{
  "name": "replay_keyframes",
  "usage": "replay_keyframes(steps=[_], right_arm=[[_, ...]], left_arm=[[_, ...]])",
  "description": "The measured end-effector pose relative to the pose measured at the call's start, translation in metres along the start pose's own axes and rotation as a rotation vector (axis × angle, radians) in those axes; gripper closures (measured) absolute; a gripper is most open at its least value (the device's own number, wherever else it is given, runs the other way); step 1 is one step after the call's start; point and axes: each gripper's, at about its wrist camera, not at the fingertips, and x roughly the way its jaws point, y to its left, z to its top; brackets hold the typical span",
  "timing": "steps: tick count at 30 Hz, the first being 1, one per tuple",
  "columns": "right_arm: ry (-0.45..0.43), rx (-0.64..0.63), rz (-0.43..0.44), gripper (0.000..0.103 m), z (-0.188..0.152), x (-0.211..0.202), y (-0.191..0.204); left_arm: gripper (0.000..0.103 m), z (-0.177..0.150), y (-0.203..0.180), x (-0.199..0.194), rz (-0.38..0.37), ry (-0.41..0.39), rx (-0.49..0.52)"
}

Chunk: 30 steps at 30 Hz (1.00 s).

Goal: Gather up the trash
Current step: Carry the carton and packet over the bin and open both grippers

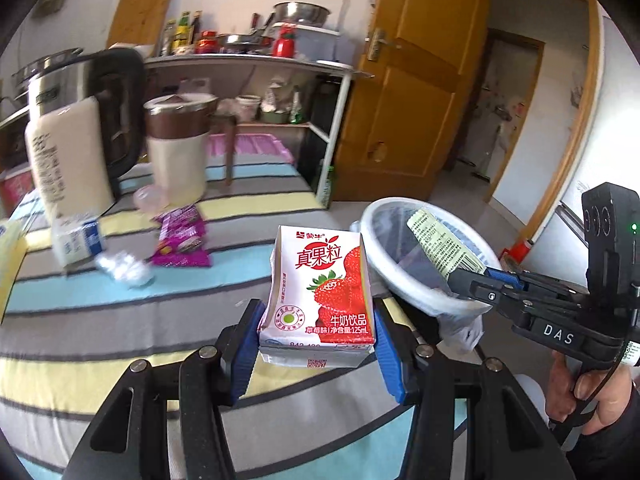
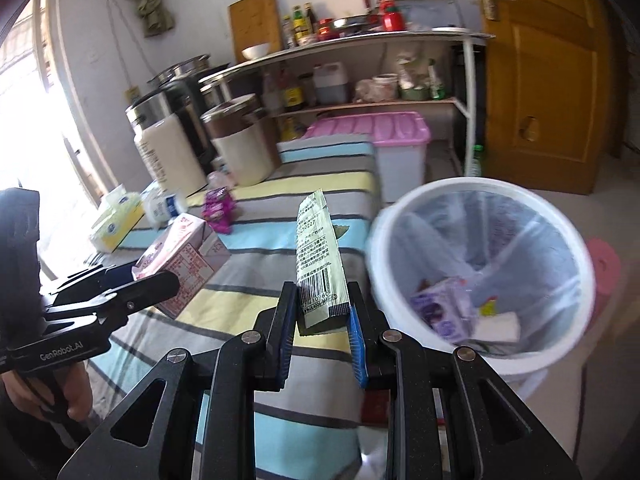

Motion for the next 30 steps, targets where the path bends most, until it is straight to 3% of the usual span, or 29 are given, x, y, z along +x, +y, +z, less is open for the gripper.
replay_keyframes(steps=[15, 30], right_arm=[[-0.039, 0.111, -0.14, 0.078, -0.003, -0.026, -0.07], [0.014, 0.165, -0.221, 0.078, -0.013, -0.009, -0.116]], left_arm=[[0.05, 0.029, -0.067, 0.053, -0.114, 0.017, 0.081], [0.051, 0.039, -0.091, 0.116, -0.161, 0.095, 0.115]])
